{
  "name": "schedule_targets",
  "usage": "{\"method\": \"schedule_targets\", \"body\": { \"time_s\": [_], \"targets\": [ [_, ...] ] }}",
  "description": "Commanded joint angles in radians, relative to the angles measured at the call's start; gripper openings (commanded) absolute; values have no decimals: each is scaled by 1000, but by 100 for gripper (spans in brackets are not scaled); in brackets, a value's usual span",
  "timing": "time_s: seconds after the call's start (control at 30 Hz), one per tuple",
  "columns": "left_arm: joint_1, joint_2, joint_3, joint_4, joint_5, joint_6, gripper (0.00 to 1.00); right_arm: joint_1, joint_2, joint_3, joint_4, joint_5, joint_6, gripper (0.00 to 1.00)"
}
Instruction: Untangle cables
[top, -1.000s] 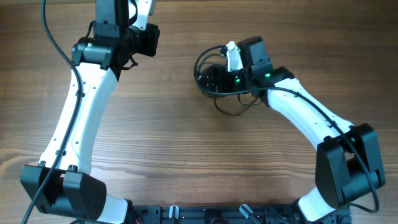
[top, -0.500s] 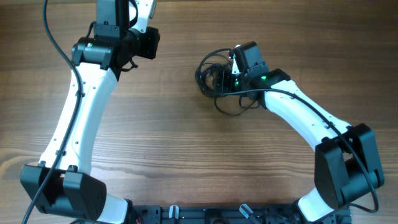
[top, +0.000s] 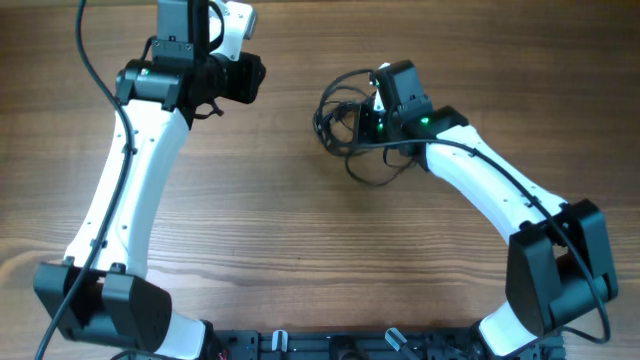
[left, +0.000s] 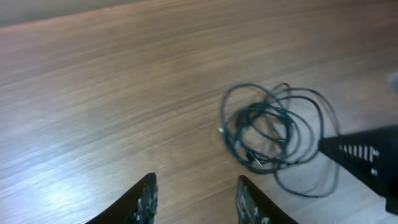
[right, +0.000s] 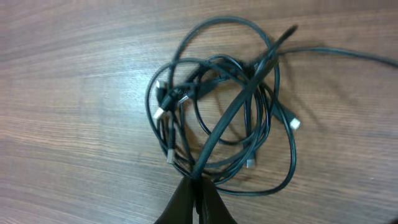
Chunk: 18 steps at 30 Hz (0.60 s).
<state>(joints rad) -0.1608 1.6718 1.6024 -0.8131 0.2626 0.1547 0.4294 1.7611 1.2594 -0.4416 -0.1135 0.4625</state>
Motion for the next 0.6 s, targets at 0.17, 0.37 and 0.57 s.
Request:
{"method": "schedule_targets", "body": {
  "time_s": [0.17,0.37,0.57],
  "targets": [
    [0,112,19,-8,247,61,43,-4,-150,282,-206,31,-95,5],
    [-1,176,18,-2,316,81,43,-4,-207,410,-315,29,-120,5],
    [-8,235,18,4,442,132,41,-4,-264,433,-324,23,-123,4]
  ]
}}
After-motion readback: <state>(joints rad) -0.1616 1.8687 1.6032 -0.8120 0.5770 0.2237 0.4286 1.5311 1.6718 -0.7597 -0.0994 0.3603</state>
